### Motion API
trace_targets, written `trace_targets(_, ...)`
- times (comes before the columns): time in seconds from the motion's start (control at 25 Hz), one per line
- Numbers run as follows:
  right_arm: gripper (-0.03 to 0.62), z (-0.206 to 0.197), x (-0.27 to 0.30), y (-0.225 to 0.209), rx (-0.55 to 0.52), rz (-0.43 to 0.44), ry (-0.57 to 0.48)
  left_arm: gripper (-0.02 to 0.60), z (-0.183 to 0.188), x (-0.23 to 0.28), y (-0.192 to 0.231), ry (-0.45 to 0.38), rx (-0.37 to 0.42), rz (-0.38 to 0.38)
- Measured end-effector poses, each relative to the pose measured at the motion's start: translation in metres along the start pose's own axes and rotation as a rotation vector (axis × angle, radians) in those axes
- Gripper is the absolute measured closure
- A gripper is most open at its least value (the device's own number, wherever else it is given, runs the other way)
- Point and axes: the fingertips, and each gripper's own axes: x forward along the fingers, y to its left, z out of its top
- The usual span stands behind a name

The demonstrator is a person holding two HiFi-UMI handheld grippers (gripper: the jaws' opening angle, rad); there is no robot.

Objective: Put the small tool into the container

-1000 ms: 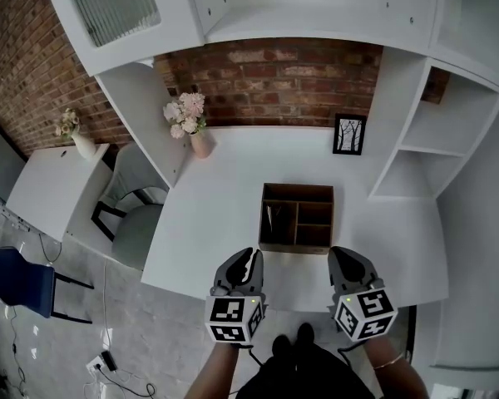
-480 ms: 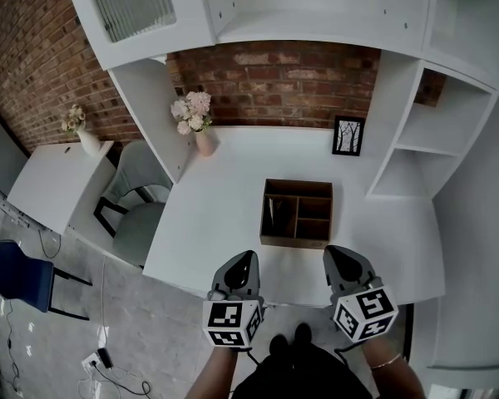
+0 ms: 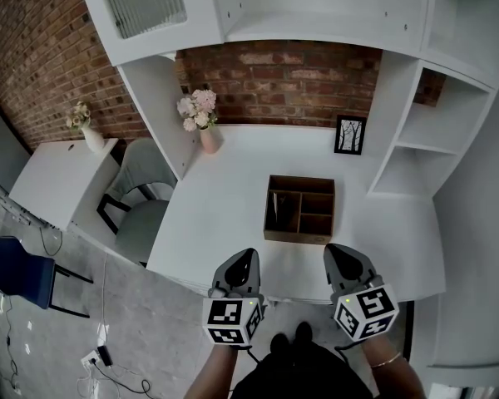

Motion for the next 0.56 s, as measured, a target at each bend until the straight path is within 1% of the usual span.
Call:
trace_targets(0.4,0.591,-0.0029,-0.0078,0.0051,-0.008,0.003,-0.001,0.572,-0.0002,-0.0064,-0.0039,0.001,0.000,-0.010)
trace_targets(0.56,0.591,-0.0063,-0.0107,0.0060,0.006,0.010,-0.004,0.572,-0.0020,-0.0074,-0.0053,0.006,0.003,-0.014)
